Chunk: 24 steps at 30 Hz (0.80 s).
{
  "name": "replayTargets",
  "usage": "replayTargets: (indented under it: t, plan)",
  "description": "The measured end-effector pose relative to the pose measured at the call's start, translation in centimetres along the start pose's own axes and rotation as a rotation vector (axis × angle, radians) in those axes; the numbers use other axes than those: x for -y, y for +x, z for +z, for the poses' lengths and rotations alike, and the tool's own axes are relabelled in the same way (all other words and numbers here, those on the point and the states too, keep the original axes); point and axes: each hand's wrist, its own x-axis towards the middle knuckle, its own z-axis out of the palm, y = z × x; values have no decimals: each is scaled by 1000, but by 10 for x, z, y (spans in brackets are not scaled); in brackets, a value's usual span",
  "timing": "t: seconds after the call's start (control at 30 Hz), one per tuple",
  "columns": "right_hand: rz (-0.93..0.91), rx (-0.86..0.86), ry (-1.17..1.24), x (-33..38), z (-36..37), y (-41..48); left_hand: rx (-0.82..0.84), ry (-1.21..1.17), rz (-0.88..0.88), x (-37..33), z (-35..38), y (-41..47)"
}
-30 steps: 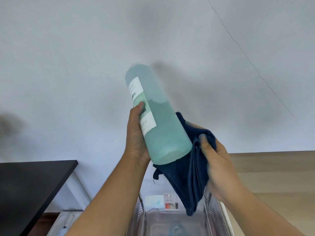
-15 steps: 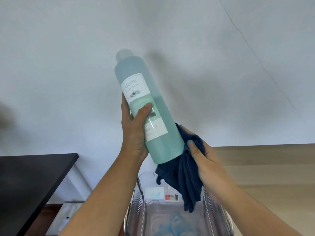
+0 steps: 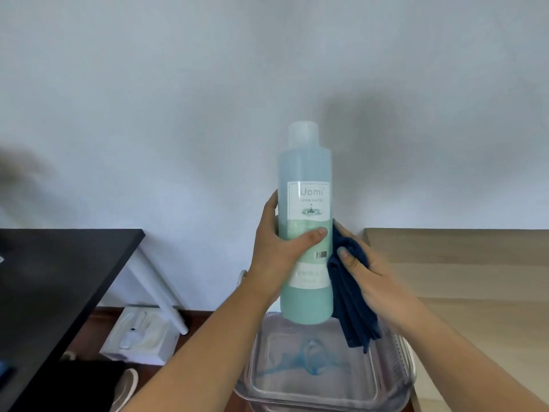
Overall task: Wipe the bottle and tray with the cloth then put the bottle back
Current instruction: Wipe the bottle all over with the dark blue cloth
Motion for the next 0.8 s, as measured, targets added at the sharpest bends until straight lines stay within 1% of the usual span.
replayTargets:
  t: [0.2,0.37,0.47,0.63,0.8]
  plan:
    - [175,1,-174,-54,-13,-10,28,305,-55,60,-20,-18]
    - [323,-25,-244,-103,-24,-23,-24,360,-215,121,-37,-27]
    - [364,-51,-284,-123,-32,-31,-54,420,-273,147,-46,-28]
    - [375,-63,-334,-141,-40,-42,-111,494,-320,175,-58,-25]
    - [403,-81,-322,-147,-46,-49,-190,491,-330,188,-65,-23]
